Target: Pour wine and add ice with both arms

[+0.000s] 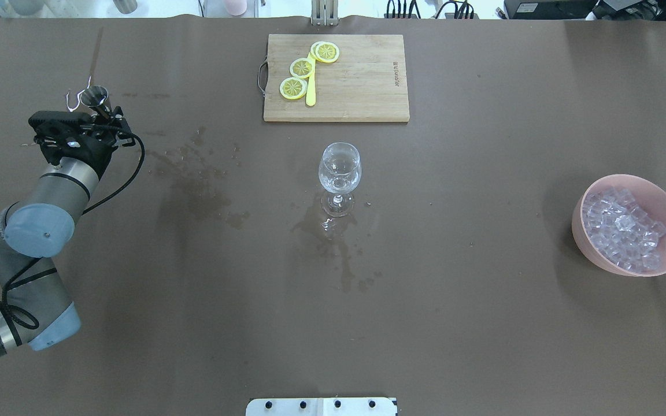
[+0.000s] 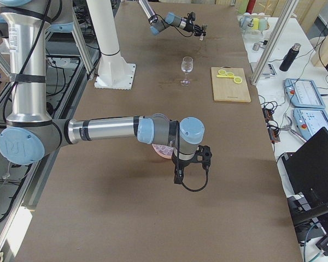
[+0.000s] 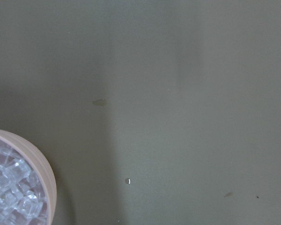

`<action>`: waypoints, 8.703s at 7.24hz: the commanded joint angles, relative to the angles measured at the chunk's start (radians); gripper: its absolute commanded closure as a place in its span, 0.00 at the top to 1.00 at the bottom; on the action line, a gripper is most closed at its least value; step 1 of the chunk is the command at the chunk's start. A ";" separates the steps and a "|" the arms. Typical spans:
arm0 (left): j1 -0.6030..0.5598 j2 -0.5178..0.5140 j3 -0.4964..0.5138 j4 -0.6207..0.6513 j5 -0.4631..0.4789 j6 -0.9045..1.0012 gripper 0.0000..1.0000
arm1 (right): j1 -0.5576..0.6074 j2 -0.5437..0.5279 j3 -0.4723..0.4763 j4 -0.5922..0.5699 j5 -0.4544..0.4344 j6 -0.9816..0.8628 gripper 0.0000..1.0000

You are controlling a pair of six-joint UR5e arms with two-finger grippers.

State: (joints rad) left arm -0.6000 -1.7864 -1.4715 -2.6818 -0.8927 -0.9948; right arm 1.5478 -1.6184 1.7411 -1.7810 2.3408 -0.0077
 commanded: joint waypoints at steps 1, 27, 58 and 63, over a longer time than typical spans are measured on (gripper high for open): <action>0.003 -0.027 -0.026 -0.004 -0.064 0.030 0.00 | 0.000 0.000 0.001 0.000 0.000 0.000 1.00; 0.181 -0.434 -0.483 0.986 -0.603 0.484 0.00 | 0.002 0.020 -0.011 0.000 0.084 0.003 1.00; 0.068 -0.800 -0.285 1.628 -0.779 0.723 0.00 | 0.002 0.018 -0.020 -0.003 0.086 0.003 1.00; 0.060 -0.975 -0.130 1.812 -0.772 0.840 0.00 | 0.002 0.018 -0.020 -0.005 0.089 0.003 1.00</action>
State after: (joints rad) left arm -0.5347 -2.7346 -1.6300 -0.8977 -1.6669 -0.1844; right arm 1.5493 -1.5995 1.7211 -1.7844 2.4292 -0.0046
